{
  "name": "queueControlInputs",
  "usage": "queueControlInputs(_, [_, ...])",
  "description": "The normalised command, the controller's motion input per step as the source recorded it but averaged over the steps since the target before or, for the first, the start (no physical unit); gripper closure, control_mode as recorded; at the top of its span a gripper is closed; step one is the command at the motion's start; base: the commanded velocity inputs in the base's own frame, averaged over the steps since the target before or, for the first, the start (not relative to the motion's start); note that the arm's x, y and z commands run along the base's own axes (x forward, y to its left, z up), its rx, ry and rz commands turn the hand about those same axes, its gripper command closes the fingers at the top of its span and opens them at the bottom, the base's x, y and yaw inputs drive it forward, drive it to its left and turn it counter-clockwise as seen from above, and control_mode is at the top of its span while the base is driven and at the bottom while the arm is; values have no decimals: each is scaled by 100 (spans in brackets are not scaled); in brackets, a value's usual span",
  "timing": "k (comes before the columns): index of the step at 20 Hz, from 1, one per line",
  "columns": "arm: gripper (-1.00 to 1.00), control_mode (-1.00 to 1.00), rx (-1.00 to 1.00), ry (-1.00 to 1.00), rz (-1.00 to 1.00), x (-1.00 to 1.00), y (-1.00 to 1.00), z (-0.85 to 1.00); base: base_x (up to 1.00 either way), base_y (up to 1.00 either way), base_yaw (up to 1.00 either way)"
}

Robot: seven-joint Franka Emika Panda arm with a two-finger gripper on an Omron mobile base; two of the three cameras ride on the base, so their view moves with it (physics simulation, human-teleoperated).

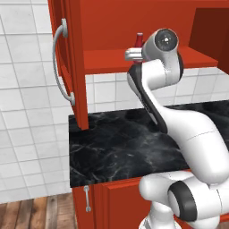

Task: Take 2 condiments from the cabinet and move them on the counter near the stove.Make sure the condiments are lined up with each other, next to each other.

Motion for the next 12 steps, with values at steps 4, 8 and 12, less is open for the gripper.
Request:
queueControlInputs(4, [-100, -100, 3, -1, -3, 32, 0, 0, 0, 0, 0])
queueControlInputs(8, [-100, -100, 2, 0, -4, 36, 0, 0, 0, 0, 0])
queueControlInputs(12, [-100, -100, 0, 0, -3, 39, 0, 0, 0, 0, 0])
